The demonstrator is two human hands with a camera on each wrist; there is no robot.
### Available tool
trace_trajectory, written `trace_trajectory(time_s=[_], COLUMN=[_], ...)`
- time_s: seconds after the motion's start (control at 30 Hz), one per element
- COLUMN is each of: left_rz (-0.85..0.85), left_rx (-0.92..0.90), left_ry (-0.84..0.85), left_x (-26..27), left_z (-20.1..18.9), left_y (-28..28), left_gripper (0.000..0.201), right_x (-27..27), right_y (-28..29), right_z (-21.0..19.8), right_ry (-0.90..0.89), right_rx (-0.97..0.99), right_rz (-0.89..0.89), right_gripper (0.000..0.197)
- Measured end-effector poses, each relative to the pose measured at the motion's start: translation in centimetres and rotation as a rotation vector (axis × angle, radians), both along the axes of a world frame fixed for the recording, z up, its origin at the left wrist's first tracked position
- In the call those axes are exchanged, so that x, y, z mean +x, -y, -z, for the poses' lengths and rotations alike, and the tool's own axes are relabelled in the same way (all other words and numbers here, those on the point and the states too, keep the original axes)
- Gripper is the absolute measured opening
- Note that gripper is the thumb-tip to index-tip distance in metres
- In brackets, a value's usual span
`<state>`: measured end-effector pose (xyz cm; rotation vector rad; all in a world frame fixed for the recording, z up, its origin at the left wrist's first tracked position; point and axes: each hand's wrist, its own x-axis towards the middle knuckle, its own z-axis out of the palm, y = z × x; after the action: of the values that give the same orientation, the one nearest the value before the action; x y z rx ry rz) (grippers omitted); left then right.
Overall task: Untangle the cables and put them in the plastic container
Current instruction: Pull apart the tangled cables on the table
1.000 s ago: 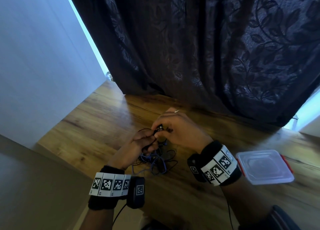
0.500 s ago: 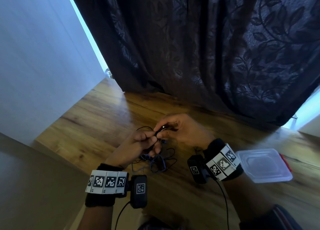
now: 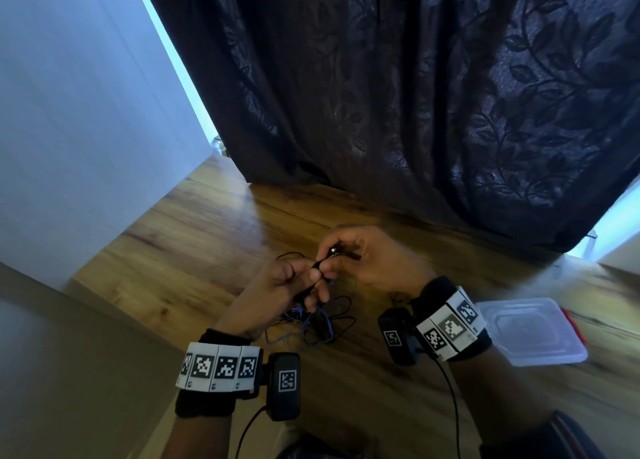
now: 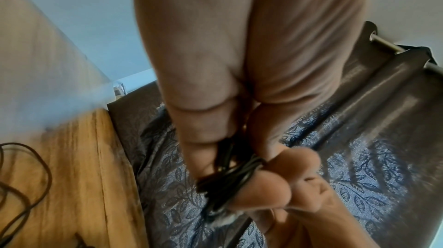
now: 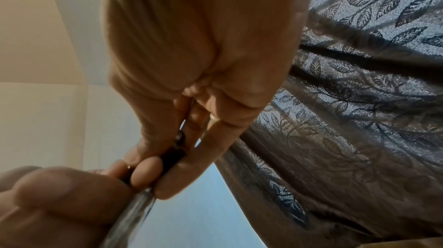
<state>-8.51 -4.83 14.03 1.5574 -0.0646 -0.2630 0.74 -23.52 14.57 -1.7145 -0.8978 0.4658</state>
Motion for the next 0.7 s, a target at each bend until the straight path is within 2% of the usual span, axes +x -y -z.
trace_trajectory(time_s=[0.23, 0.3, 0.37, 0.53, 0.7], left_rz=[-0.114, -0.204, -0.315, -0.405, -0.410], left_rx=[-0.027, -0.103, -0.147, -0.039, 0.097], left_ry=[0.032, 0.029, 0.043, 0.100, 0.148], left_x=[0.39, 0.52, 0.66, 0.62, 0.72], left_z=[0.00, 0.06, 0.33, 0.54, 0.41], left_y=[0.94, 1.02, 0.71, 0.72, 0.34], left_gripper=[0.026, 0.027, 0.037, 0.043, 0.030], right_x=[0.28, 0.51, 0.68, 0.84, 0.64], right_y=[0.13, 0.18, 0.31, 0.52, 0.52], right_z=[-0.33, -0.21, 0.03, 0.05, -0.29], right_ry=[0.011, -0.002, -0.037, -0.007, 0.010], right_rx=[0.000, 0.007, -0.001, -0.004, 0.021], right_rz=[0.079, 0.094, 0.101, 0.097, 0.107], right_gripper=[0.010, 0.013, 0.017, 0.021, 0.018])
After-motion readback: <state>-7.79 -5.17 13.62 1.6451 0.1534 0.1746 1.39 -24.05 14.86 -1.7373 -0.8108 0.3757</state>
